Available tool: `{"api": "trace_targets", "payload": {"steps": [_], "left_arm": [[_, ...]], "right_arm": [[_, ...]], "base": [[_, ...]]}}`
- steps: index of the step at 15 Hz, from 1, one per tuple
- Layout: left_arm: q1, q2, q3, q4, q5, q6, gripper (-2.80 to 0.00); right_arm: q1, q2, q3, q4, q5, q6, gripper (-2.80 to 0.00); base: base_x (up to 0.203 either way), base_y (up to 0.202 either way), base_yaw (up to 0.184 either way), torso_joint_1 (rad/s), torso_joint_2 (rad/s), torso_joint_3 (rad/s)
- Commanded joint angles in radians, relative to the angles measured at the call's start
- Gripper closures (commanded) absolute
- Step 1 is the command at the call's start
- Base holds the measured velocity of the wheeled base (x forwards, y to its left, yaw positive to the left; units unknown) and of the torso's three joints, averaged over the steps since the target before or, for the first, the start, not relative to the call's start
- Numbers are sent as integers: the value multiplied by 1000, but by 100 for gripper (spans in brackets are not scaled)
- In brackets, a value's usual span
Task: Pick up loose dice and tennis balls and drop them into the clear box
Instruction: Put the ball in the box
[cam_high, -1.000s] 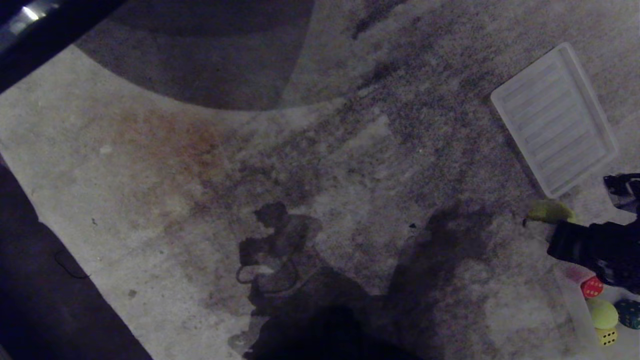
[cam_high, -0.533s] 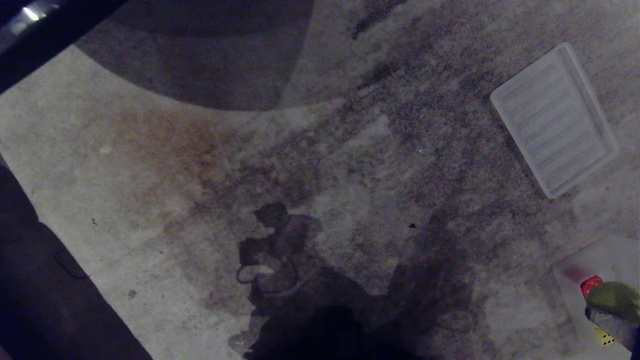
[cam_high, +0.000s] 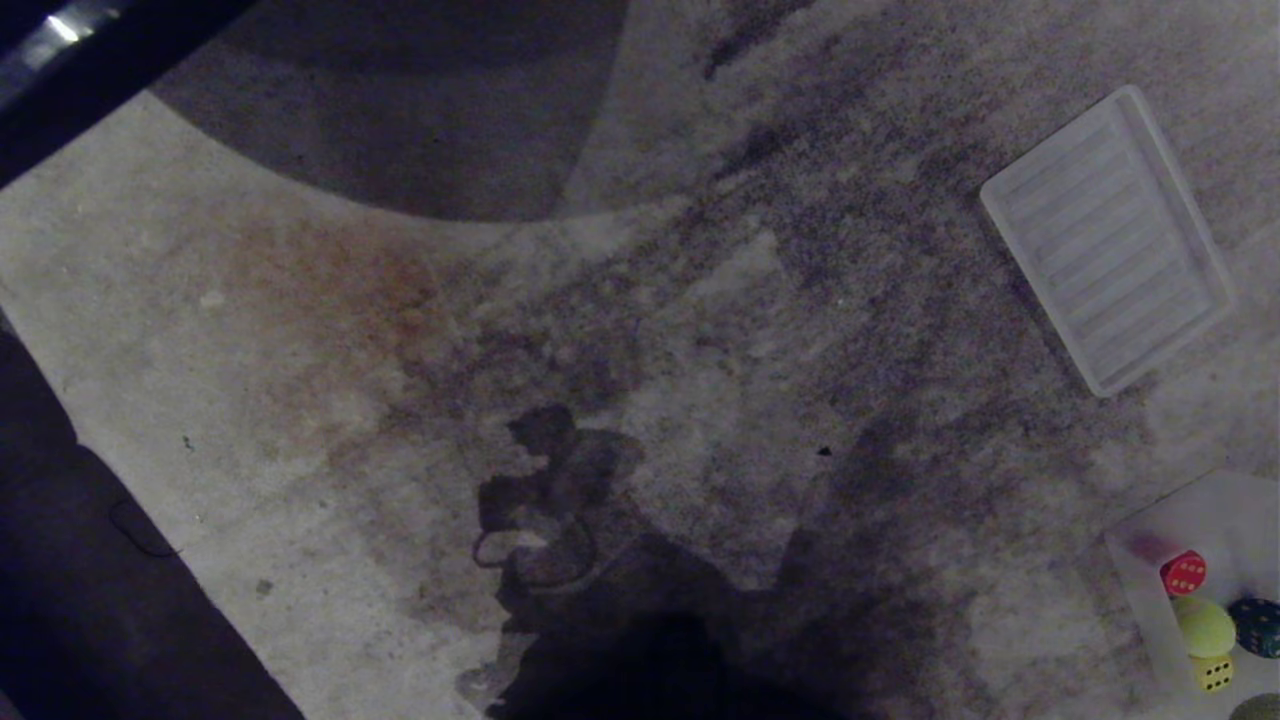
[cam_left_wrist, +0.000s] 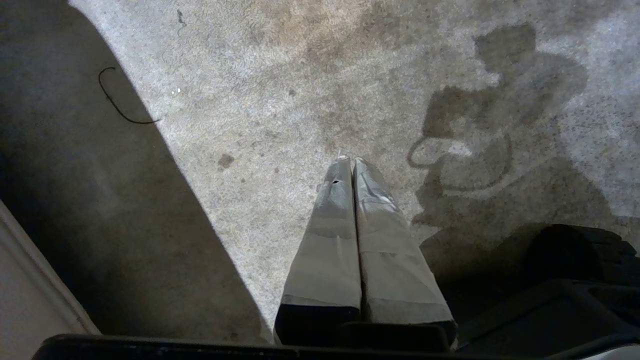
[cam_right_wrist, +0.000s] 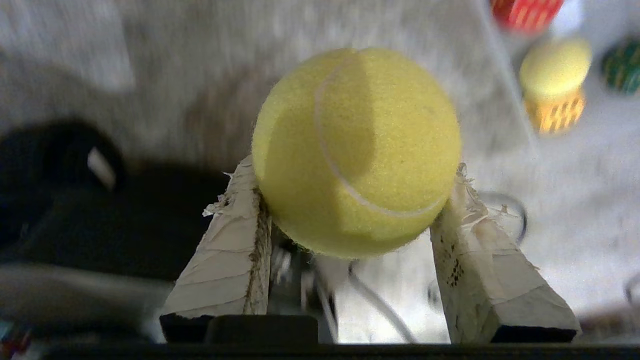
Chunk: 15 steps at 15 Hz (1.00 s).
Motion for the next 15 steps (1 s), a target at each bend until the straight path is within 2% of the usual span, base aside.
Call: {"api": "trace_targets", "payload": {"steps": [1, 6, 15], "left_arm": [[0, 1, 2, -2, 1, -1, 0], [0, 1, 2, 0, 1, -1, 0], [0, 1, 2, 0, 1, -1, 0]], "right_arm": [[14, -63, 37, -57, 1, -20, 0], [62, -318, 34, -40, 8, -36, 0], [66, -327, 38, -51, 4, -30, 0]], "base": [[0, 0, 0, 0, 0, 0], [0, 0, 0, 0, 0, 0], [0, 0, 0, 0, 0, 0]]}}
